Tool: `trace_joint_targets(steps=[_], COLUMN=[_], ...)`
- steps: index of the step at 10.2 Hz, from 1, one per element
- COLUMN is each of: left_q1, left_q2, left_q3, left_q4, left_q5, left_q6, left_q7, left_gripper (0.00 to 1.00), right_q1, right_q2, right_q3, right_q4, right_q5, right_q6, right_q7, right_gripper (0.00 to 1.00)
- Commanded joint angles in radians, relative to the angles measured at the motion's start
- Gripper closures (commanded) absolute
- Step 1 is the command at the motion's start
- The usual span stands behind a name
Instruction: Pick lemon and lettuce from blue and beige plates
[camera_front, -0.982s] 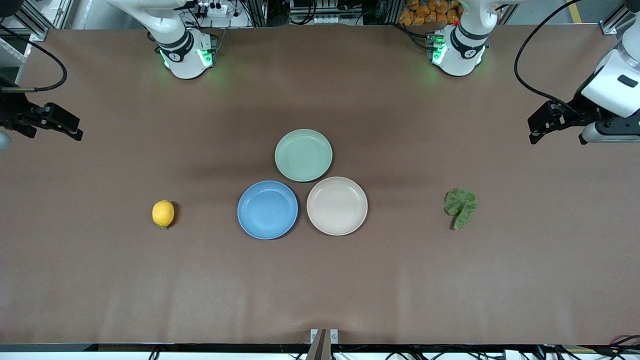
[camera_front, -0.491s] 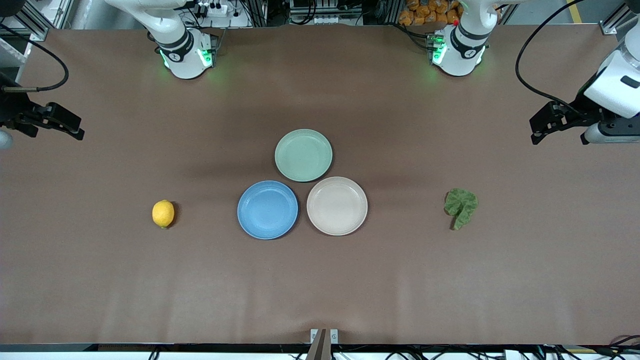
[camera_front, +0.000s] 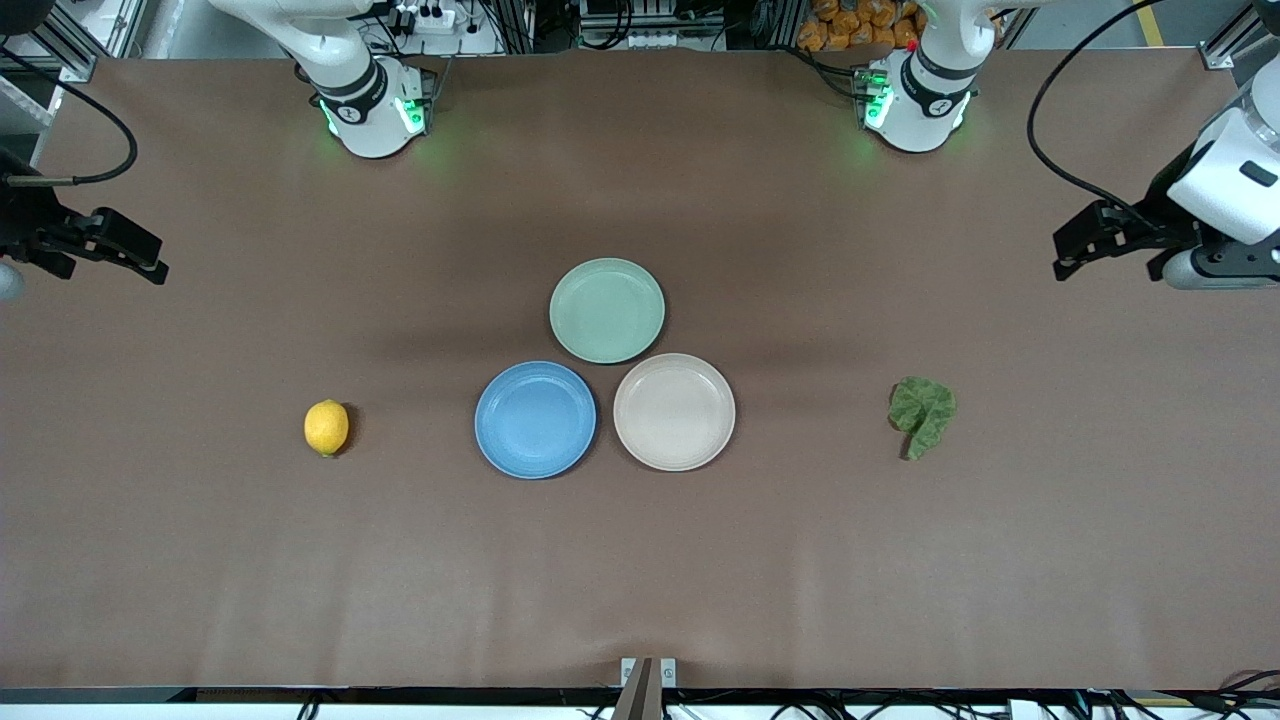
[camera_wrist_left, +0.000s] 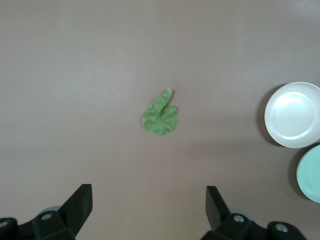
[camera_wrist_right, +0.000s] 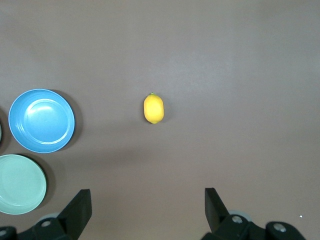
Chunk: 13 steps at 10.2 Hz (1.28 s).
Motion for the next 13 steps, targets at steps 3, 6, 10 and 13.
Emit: trace_joint_targets(steps=[3,6,10,13], left_q1=[0.026,0.02,0.02,0.02], left_q2=[0.007,0.007,0.006,0.006], left_q3=[0.004,0.001,-0.006,-0.006], left_q4=[0.001,0.002,0.033,0.042], left_q5=[-0.02,0.009,0.058,0.058], left_q6=[-0.034,-0.035,-0.039,-0.055], left_q7=[0.005,0.005,0.005,0.005], left_gripper=[0.0,0.0,0.0,0.0], right_q1=[0.004,0.002,0.002,0.006], right_q2=[-0.033,-0.03,-0.03,-0.027], right_q3=[0.006,0.004,0.006,0.006], right_q4=[-0.038,-0.038,-0.037,-0.034], right_q5=[-0.019,-0.018,-0.016,-0.018], right_q6=[0.017,0.017,0.015,0.015], right_q7=[0.019,-0.035,-0.033,-0.024], right_gripper=[0.0,0.0,0.0,0.0])
